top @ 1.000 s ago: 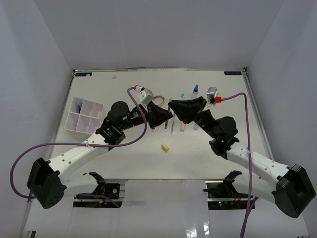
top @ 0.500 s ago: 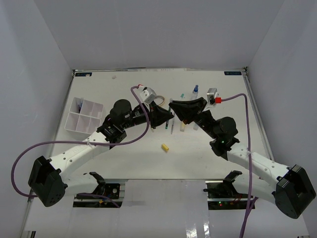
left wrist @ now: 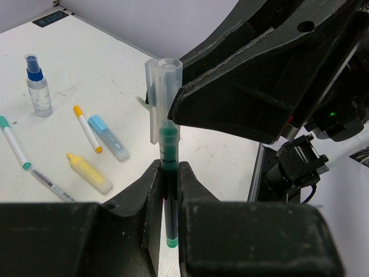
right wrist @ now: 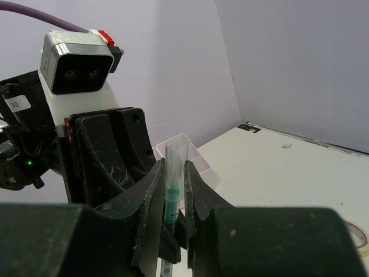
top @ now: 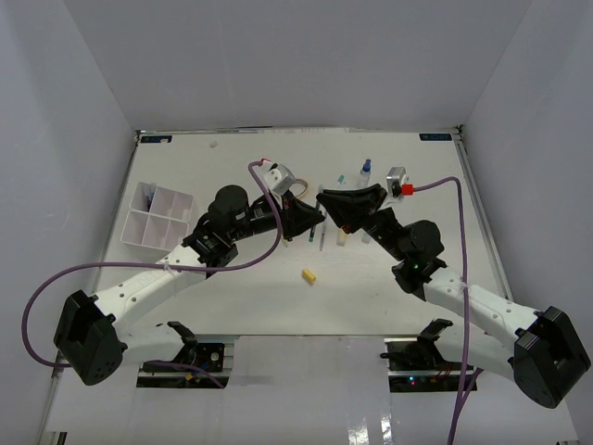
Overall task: Sort the stationery into containers
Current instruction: Close the pen cap on the pen.
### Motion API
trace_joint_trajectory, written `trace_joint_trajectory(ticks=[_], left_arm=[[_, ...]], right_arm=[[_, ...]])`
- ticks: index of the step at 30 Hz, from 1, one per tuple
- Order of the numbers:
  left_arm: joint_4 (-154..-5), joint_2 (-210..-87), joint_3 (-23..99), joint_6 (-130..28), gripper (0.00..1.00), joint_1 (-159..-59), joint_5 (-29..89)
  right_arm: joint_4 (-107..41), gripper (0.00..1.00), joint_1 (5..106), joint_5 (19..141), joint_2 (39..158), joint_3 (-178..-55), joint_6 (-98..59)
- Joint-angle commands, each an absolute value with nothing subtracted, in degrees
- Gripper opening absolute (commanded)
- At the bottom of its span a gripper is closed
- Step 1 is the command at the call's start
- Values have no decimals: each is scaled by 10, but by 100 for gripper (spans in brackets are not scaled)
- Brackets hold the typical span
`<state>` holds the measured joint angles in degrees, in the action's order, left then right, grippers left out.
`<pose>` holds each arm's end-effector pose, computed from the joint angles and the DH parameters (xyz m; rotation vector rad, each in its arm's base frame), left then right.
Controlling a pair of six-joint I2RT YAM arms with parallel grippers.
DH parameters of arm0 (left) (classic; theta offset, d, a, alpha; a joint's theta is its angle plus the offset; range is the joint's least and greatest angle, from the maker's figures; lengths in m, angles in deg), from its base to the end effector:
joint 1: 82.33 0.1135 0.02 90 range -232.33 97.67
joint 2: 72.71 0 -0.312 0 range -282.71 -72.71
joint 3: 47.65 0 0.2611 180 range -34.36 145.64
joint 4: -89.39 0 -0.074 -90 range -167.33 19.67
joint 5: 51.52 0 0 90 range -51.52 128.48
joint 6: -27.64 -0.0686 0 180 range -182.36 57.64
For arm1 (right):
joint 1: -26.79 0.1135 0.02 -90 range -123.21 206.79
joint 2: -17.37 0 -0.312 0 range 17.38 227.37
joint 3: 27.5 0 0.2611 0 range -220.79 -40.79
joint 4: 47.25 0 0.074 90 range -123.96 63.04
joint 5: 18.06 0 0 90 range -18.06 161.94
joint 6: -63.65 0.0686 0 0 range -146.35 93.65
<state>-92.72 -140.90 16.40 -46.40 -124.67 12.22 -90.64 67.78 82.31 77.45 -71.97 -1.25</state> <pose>0.2013 -0.2245 0.3795 0.7545 1.5554 -1.1364 0.1738 0.1674 0.3796 -0.3305 1.1161 1.1276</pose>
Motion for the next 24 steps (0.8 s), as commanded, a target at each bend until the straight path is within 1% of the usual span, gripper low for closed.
trace_joint_trajectory(ticks=[1,16,24], left_arm=[[-1091,-1377,250,-469,0,-1240,172],[-1105,-1373,269,-489,0,-1238,172],[-1088,-1370,254,-490,0,-1238,145]], right_arm=[[-746,8,694,902,805,-676,-15],[-708,8,698,919,836,-686,-5],[-695,8,699,909,822,-691,-10]])
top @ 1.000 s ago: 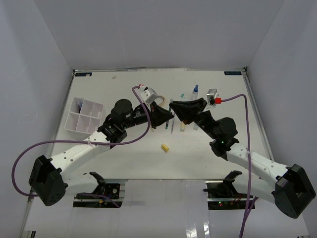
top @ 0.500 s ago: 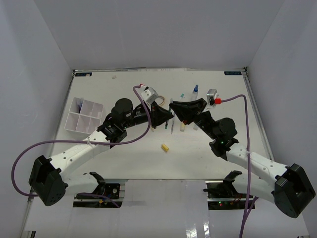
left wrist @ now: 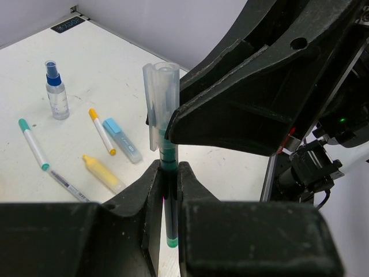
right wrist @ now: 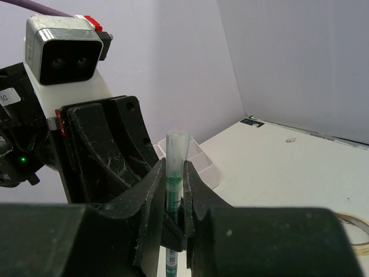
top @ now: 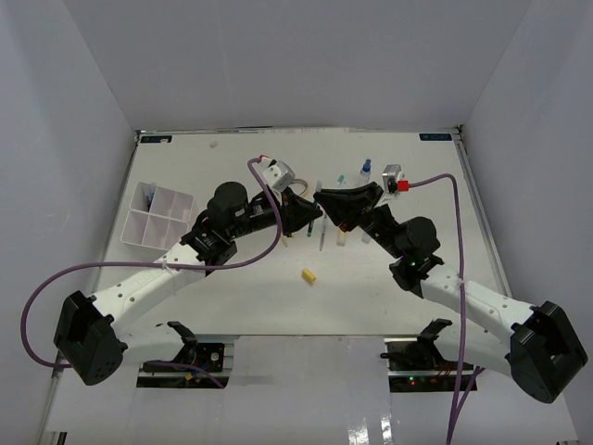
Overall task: Sort the stationery into containers
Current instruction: Close the pen cap on the pen.
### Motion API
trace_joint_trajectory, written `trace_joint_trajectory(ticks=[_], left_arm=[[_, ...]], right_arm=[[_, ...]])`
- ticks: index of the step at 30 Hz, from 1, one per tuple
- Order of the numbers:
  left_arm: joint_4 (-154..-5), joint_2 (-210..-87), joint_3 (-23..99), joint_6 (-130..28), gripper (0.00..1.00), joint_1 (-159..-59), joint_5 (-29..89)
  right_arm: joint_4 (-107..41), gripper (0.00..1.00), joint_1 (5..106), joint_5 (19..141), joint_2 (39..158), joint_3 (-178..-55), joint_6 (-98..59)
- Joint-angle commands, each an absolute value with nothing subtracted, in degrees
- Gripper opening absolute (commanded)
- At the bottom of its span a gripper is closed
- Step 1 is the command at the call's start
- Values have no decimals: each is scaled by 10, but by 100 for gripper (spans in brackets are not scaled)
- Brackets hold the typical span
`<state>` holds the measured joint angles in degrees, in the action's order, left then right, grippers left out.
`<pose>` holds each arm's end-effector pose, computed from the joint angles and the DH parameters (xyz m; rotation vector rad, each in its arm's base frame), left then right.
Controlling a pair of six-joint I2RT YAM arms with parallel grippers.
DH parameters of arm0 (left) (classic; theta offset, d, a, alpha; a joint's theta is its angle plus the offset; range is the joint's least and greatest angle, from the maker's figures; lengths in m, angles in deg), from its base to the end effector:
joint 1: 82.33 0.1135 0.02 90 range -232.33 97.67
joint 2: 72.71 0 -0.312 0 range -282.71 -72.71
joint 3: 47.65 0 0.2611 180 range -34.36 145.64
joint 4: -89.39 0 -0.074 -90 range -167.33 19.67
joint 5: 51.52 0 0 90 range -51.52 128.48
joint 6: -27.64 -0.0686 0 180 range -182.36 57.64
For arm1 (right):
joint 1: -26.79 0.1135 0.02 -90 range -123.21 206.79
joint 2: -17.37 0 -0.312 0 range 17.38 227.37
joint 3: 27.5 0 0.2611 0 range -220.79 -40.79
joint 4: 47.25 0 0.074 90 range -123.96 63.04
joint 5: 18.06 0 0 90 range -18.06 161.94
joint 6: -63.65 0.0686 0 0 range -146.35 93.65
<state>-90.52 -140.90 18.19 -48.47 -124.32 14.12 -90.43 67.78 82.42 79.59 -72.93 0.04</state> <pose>0.2050 -0.2226 0.3867 0.7483 1.5524 -1.0796 0.1815 0.1742 0.3770 -0.3229 1.1477 1.1449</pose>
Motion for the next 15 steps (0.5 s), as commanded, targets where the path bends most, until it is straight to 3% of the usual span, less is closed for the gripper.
trace_joint_trajectory(ticks=[1,15], left_arm=[[-1083,-1369,250,-490,0,-1238,141],[-967,-1330,157,-539,0,-1238,80]], right_arm=[[-689,8,699,905,819,-693,-13],[-647,8,699,890,800,-728,-34]])
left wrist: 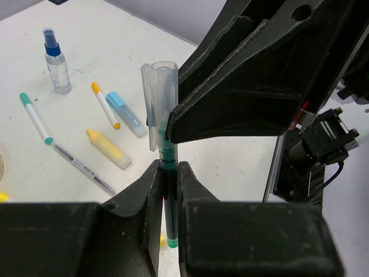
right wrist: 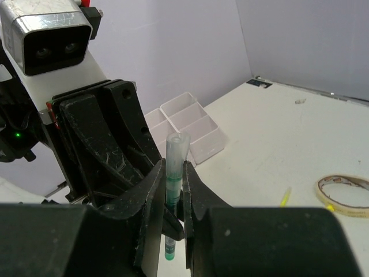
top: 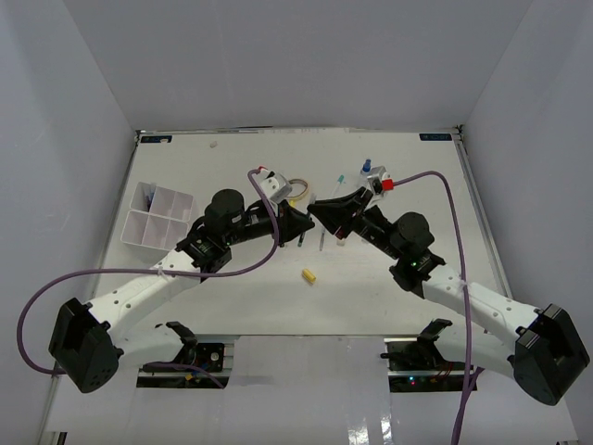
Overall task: Sort the stationery into containers
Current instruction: Close the pen cap on the pen.
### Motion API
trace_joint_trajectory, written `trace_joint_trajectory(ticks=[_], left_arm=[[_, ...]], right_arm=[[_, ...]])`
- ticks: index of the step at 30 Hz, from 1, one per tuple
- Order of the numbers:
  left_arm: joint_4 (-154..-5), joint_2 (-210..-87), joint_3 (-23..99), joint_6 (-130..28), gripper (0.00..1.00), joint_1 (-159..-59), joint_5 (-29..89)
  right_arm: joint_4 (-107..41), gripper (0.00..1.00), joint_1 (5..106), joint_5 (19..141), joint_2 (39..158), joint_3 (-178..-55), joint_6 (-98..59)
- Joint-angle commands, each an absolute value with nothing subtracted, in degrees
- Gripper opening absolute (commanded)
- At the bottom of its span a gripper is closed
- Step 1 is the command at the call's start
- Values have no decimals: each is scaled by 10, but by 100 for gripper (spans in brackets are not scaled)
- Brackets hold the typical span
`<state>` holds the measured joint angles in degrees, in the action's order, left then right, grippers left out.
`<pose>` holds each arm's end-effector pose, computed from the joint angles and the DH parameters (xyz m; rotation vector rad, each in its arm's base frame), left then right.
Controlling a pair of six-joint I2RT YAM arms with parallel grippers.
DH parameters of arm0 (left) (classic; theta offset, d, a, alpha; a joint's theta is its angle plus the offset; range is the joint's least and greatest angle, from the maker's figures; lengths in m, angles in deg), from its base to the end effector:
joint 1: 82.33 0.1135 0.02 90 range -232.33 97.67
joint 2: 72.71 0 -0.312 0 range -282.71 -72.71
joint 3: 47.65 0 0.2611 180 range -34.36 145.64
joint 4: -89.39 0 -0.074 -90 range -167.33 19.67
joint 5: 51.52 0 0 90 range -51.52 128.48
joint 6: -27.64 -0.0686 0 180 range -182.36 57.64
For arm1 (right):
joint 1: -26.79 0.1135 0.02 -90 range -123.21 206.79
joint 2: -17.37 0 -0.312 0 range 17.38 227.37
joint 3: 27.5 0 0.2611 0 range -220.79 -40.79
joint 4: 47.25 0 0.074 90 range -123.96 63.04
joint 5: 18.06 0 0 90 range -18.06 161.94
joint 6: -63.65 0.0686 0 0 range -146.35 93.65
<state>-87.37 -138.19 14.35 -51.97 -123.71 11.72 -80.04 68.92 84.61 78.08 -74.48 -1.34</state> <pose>0.1938 -0.2119 0.3657 0.8259 1.5908 -1.0560 0.1784 0.1817 0.3697 -0.3986 1.2708 1.1430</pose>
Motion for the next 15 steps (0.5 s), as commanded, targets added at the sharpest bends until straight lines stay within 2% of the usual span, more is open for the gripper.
trace_joint_trajectory(ticks=[1,11,15], left_arm=[[-963,-1329,152,-540,0,-1238,75],[-960,-1313,102,-536,0,-1238,75],[-974,-1305,89,-530,0,-1238,82]], right_arm=[[-647,8,699,891,800,-730,-34],[-640,9,699,892,806,-744,-36],[-631,21,699,894,810,-749,-39]])
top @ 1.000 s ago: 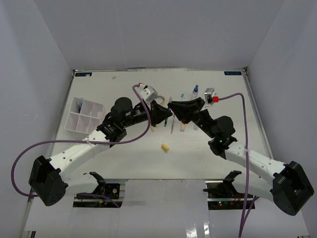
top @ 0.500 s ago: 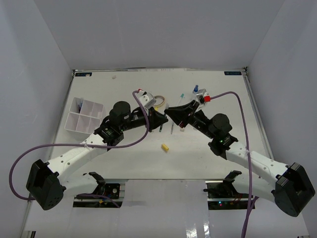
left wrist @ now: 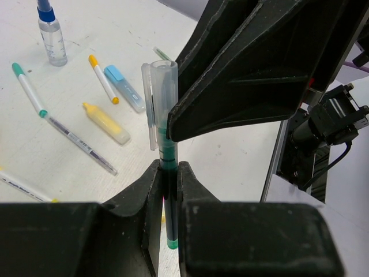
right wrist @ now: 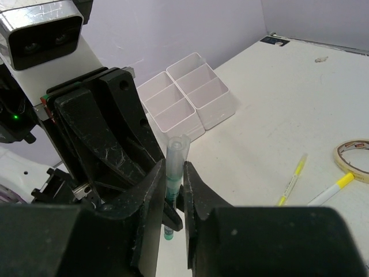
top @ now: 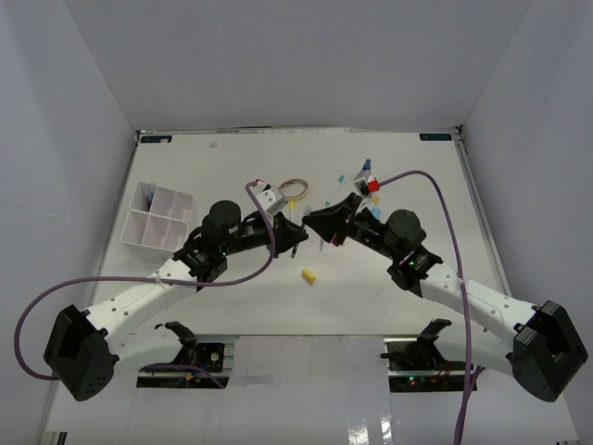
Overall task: Sort the stationery into containers
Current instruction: Close the pen cap on the pen.
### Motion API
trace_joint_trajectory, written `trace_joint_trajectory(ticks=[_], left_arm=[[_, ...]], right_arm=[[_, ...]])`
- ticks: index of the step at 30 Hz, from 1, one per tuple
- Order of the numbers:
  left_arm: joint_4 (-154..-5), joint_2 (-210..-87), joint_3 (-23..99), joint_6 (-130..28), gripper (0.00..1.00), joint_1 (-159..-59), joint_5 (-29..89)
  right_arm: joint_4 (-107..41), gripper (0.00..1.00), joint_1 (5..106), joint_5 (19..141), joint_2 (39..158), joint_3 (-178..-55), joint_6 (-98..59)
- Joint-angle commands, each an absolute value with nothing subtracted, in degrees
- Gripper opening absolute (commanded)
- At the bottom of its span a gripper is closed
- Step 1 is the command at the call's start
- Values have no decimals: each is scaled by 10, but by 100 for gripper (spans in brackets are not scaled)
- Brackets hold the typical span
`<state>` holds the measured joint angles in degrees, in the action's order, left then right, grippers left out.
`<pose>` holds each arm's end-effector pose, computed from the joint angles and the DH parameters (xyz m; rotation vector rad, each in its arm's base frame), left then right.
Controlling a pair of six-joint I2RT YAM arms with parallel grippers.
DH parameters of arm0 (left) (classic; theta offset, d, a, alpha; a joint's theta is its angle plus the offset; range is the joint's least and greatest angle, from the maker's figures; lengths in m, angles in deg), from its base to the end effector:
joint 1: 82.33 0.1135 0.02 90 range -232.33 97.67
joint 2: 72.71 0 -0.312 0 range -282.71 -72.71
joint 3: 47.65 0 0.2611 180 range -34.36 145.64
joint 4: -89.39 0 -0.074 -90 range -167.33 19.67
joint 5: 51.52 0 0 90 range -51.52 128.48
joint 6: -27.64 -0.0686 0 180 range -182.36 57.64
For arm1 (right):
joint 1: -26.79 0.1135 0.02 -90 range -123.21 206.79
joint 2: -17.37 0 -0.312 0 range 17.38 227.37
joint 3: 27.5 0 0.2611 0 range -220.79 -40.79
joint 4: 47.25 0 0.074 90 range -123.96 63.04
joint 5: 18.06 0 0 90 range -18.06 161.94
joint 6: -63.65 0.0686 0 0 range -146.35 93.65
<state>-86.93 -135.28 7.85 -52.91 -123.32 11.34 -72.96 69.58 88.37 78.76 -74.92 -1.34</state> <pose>0.1818 -0.1995 0.3331 0.8463 1.6559 -1.0416 0.1782 0.1914 0.3528 -0.4802 1.3984 1.1725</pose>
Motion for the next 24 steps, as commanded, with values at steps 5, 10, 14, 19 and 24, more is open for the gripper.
trace_joint_trajectory(ticks=[5,10,14,19,24], left_arm=[[-972,-1301,89,-530,0,-1238,91],[-971,-1304,88,-526,0,-1238,98],[-968,-1312,89,-524,0,-1238,97],[-966,-1321,89,-523,0,-1238,103],[-963,-1334,84,-523,0,-1238,129]], right_arm=[[-628,36,699,895,811,-749,-40],[-625,44,699,896,812,-756,-46],[-619,50,699,891,803,-763,-50],[-602,58,699,883,773,-780,-55],[-569,80,699,870,735,-788,-79]])
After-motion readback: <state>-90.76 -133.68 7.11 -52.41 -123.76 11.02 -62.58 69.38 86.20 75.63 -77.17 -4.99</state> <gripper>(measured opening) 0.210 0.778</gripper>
